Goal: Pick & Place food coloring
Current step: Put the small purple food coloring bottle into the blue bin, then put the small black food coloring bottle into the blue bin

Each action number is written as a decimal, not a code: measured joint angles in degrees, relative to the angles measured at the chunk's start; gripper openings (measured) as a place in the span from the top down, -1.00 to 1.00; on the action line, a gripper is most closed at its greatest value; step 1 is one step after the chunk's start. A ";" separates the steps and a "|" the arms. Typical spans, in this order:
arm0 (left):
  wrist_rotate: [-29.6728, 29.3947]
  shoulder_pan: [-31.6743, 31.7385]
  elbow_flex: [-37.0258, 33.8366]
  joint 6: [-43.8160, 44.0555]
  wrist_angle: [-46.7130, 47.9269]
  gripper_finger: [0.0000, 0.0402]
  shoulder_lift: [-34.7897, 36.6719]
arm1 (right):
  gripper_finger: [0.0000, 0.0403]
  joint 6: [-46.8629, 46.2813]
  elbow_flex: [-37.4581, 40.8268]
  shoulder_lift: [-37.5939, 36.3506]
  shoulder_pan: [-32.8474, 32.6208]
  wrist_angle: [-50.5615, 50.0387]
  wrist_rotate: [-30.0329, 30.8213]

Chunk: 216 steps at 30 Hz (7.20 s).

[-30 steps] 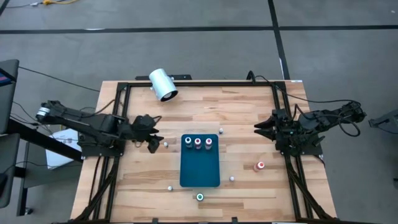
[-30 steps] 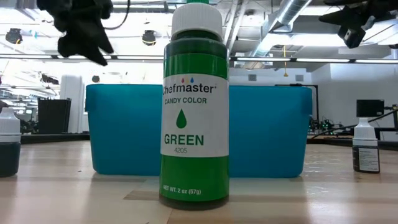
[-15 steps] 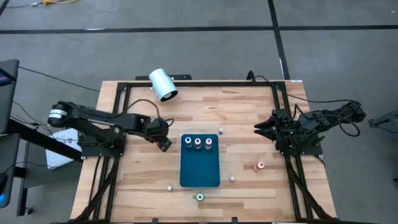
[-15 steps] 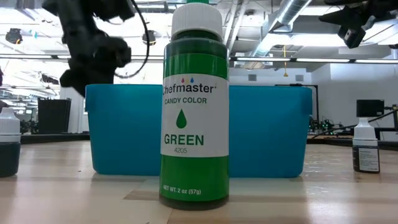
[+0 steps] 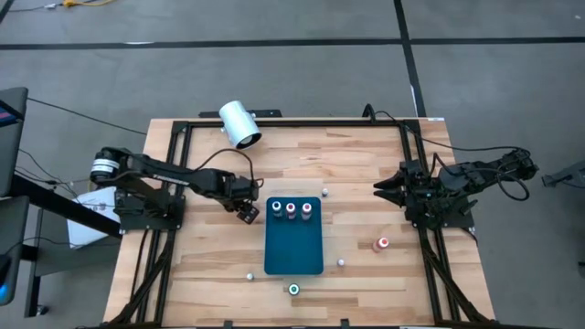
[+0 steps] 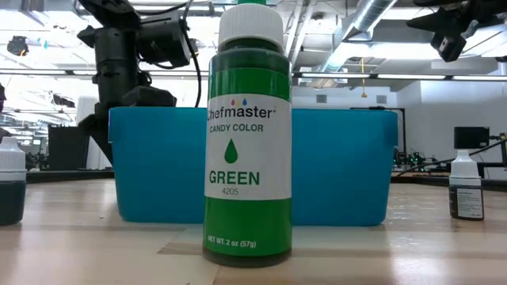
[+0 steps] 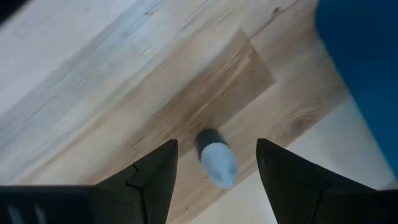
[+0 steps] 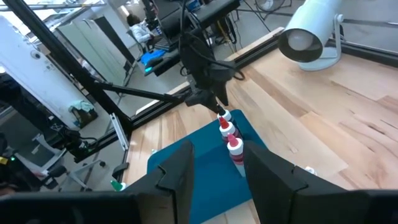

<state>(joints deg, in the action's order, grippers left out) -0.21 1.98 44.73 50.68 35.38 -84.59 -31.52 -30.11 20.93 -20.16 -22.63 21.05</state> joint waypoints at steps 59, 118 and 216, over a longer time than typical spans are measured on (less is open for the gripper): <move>0.37 0.00 0.27 0.98 1.11 0.71 -0.90 | 0.37 -0.06 0.00 0.00 -0.02 -0.02 0.03; -1.57 -20.13 34.46 5.21 2.59 0.68 -19.92 | 0.37 8.90 0.00 -3.91 -0.02 -4.50 -0.62; 0.43 -24.59 53.30 12.60 22.11 0.27 -31.75 | 0.37 9.04 4.13 -19.80 0.00 -7.76 -3.16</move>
<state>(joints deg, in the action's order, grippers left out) 0.23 -22.61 98.03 63.27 57.49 -116.34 -22.48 -25.98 1.13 -20.16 -30.39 17.89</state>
